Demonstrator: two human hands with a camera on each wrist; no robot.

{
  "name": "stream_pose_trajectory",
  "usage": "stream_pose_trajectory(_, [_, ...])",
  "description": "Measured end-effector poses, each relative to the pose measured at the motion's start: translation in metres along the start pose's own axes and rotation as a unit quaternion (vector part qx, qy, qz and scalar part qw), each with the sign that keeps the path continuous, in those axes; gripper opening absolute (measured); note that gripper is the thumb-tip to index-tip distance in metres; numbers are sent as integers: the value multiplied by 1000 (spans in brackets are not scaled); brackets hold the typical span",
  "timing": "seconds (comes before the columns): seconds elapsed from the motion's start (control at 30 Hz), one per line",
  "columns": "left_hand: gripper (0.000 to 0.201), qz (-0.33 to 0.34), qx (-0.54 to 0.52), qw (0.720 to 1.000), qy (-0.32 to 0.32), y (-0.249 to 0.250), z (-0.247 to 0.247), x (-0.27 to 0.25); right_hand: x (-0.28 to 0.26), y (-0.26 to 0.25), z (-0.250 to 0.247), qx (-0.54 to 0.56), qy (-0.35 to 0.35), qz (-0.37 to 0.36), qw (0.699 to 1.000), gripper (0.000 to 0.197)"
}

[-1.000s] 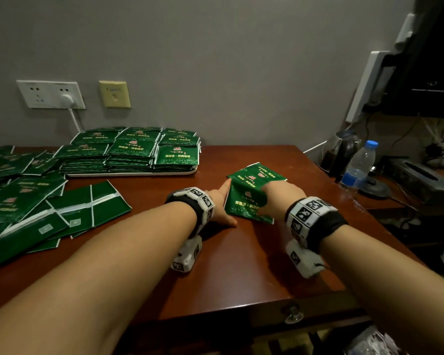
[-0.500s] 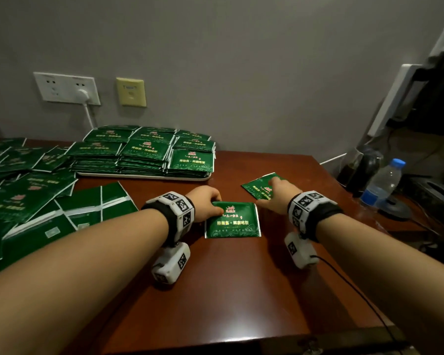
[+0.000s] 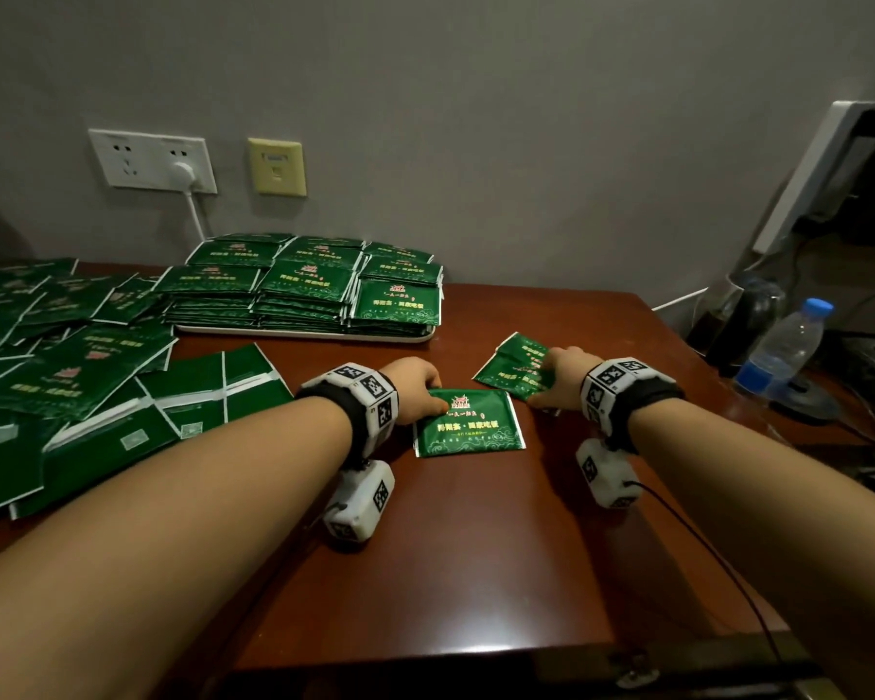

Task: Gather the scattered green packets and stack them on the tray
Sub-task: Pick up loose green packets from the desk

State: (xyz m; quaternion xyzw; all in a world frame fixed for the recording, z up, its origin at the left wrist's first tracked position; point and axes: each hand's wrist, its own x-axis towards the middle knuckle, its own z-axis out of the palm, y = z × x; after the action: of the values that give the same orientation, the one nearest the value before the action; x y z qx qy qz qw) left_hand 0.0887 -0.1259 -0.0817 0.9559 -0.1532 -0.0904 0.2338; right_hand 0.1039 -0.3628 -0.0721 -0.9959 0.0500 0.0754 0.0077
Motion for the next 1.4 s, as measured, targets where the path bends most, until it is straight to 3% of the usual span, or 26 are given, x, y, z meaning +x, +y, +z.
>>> stream_pose_trajectory(0.07, [24, -5, 6, 1000, 10, 0, -1, -3, -11, -1, 1, 0, 7, -4, 1000, 56])
stream_pose_trajectory(0.23, [16, -18, 22, 999, 19, -3, -7, -16, -37, -1, 2, -2, 7, -61, 998, 24])
stream_pose_trajectory(0.43, [15, -37, 21, 998, 42, -11, -16, -33, -51, -6, -1, 23, 42, -71, 996, 41])
stream_pose_trajectory(0.6, [14, -43, 2, 998, 49, -14, -31, -41, -57, -8, -26, 129, 86, -105, 982, 33])
stream_pose_trajectory(0.73, [7, -75, -28, 995, 60, -20, -46, -41, -62, -11, -50, 204, 110, -87, 969, 29])
stream_pose_trajectory(0.8, [15, -102, -33, 992, 70, -22, -50, -40, -62, -15, -58, 278, 92, -81, 953, 21])
stream_pose_trajectory(0.87, [24, -118, -17, 992, 51, -22, -51, -42, -65, -23, -61, 394, 33, -81, 915, 9])
stream_pose_trajectory(0.97, [31, -116, 52, 992, 16, -26, -48, -39, -67, -33, -59, 477, -28, -71, 876, 11])
stream_pose_trajectory(1.03, [31, -111, 101, 989, -14, -30, -45, -36, -64, -39, -54, 446, -31, -61, 892, 8])
stream_pose_trajectory(1.1, [26, -113, 136, 984, -29, -34, -41, -32, -58, -41, -45, 353, -13, -62, 933, 2])
stream_pose_trajectory(1.2, [15, -139, 139, 981, -12, -36, -34, -30, -48, -44, -33, 186, 9, -65, 980, 25])
stream_pose_trajectory(1.3, [27, -146, 158, 977, -2, -42, -28, -25, -47, -49, -25, 46, 14, -72, 996, 50])
stream_pose_trajectory(1.4, [38, -129, 161, 978, -13, -43, -27, -22, -49, -54, -16, -36, -50, -83, 995, 45])
